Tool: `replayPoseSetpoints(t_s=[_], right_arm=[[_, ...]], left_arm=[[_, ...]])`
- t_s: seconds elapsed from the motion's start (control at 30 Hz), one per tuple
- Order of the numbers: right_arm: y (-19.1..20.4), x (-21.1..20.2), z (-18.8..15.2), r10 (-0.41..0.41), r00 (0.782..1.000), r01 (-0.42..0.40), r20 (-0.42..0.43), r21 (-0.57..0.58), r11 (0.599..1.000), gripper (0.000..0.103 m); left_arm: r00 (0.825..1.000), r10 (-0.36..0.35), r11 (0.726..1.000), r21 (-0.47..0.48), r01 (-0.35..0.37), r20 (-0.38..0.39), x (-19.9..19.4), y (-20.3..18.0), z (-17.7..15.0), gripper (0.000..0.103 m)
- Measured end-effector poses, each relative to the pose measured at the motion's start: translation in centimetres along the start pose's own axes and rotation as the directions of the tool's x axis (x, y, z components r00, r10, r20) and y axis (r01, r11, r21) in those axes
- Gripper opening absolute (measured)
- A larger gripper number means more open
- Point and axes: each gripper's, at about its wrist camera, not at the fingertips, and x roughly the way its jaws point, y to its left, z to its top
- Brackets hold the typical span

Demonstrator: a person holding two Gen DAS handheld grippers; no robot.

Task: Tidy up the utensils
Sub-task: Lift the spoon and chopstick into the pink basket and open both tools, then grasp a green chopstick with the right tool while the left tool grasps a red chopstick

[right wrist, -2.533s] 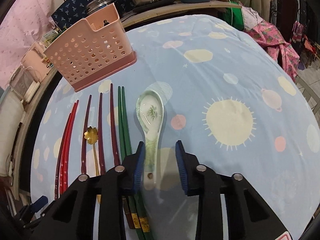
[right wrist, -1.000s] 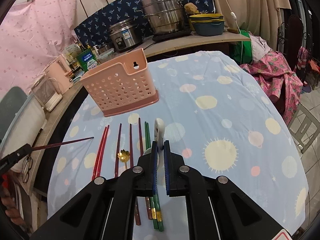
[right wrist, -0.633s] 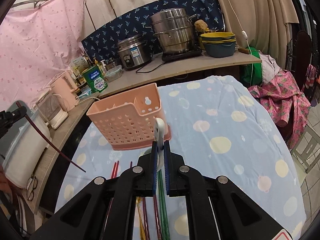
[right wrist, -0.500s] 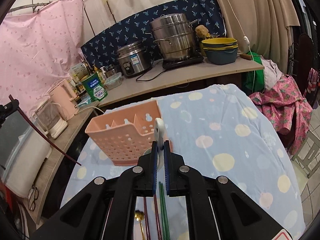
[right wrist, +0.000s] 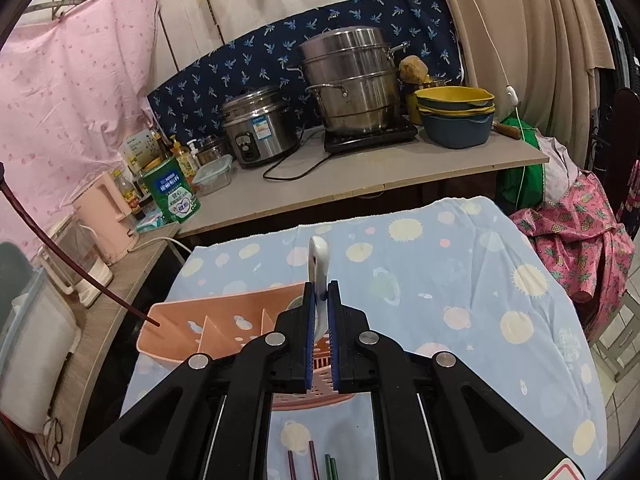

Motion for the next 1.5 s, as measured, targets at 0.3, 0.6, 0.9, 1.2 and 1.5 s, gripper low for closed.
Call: replayPoseSetpoints(t_s=[0.3,0.6,0.9,1.2,1.5], right_arm=[[-0.4,2.1,-1.3,-0.008,0.999,0.009,-0.040,0.002,1.000,0.011],[-1.3,-1.5,-3.2,-0.002,1.000,0.002,-0.011,0.010,1.000,0.027],[-2.7,-5.8,-10.2,-0.016,0.997,0.016,-0.069,0.009,1.000,0.033],[-3.6,-8.7,-18.9,-0.049,0.979,0.043,-0.197,-0.036,0.998,0.033],[-4.5,-10.9,-24.8,-0.069,0.958,0.057,-0.278,-0.051,0.997,0.033]], left_arm=[[0.995,0.053,0.999,0.015,-0.052,-0.085,3.3,1.0,-3.4,0.008],[0.990,0.090,0.996,0.017,-0.089,-0.107,2.1,2.5,-5.9,0.036],[0.973,0.123,0.992,0.037,-0.118,-0.195,-0.6,4.1,-12.6,0.039],[0.923,0.109,0.993,0.073,-0.089,-0.370,-2.6,4.4,-22.8,0.040],[0.874,0.091,0.994,0.092,-0.053,-0.478,-5.0,3.9,-29.5,0.040]])
